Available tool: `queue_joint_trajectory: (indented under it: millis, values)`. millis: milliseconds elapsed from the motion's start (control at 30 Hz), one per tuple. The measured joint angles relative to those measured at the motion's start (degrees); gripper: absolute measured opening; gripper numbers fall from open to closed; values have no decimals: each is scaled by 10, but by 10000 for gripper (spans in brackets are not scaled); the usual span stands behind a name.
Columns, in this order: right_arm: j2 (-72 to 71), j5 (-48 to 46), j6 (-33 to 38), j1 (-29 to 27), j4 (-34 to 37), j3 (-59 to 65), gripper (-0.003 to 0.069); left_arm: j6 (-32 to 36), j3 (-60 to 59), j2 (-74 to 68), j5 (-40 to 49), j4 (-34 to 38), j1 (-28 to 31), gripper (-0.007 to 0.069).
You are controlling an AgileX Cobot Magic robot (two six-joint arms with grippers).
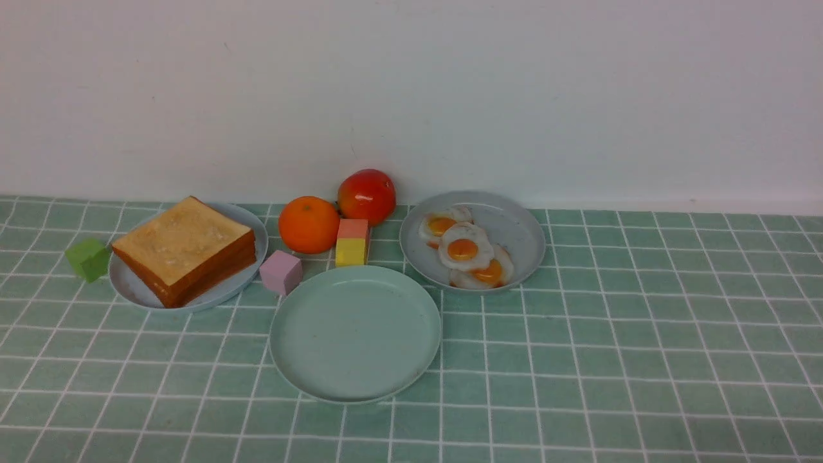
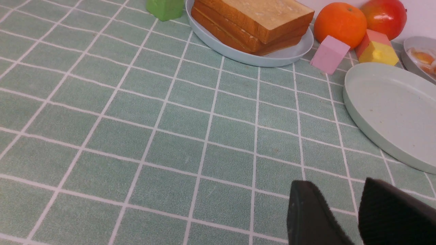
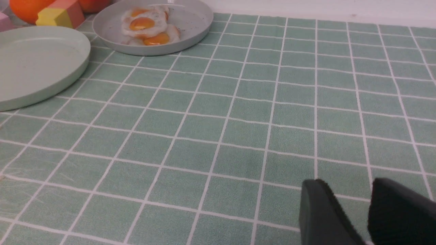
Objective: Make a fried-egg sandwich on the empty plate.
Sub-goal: Use the left arm to grab a slice of bread
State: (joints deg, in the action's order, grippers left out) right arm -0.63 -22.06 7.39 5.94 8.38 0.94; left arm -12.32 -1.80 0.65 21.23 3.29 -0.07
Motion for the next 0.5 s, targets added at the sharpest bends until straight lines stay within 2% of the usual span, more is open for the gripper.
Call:
queue_joint_trajectory:
  millis: [400,500]
  values:
    - [0,0,0,0,0,0,239,0,0,0,0,0,0,237]
    - [0,0,0,0,0,0,239,5,0,0,0,-20,0,237]
